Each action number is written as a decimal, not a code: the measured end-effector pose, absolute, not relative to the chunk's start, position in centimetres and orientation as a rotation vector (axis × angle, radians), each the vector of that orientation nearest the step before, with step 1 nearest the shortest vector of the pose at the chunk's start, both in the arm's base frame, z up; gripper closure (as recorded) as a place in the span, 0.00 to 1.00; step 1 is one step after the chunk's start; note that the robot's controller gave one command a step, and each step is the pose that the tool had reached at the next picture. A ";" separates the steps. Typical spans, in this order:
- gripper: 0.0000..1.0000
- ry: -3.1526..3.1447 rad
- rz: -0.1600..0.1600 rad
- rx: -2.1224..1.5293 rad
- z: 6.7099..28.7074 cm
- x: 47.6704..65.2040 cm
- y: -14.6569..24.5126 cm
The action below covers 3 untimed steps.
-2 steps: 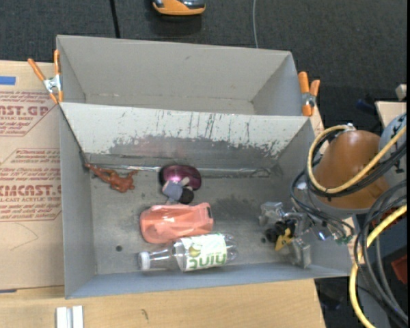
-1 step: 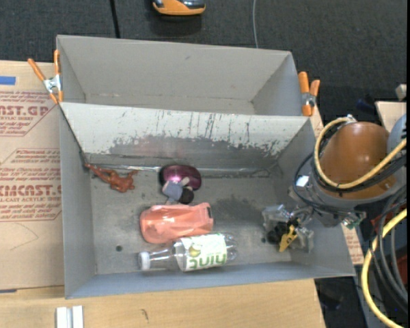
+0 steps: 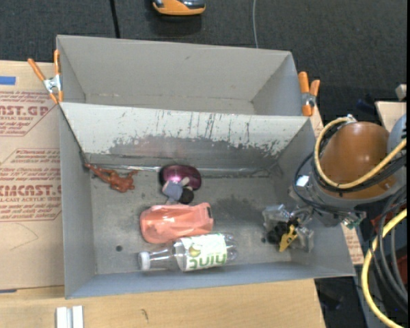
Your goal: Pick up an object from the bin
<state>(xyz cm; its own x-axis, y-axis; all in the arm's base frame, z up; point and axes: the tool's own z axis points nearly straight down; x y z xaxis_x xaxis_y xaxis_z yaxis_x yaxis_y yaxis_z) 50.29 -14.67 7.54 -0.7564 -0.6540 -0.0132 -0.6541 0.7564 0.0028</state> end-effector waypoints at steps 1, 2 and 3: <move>1.00 2.925 0.007 -1.151 12.1 50.6 -14.5; 1.00 2.927 0.006 -1.144 18.0 51.6 -13.7; 1.00 2.919 0.004 -1.162 24.9 52.8 -13.5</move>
Offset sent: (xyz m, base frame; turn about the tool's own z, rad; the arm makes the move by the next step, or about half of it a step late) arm 0.0181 0.0134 0.1283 -0.0277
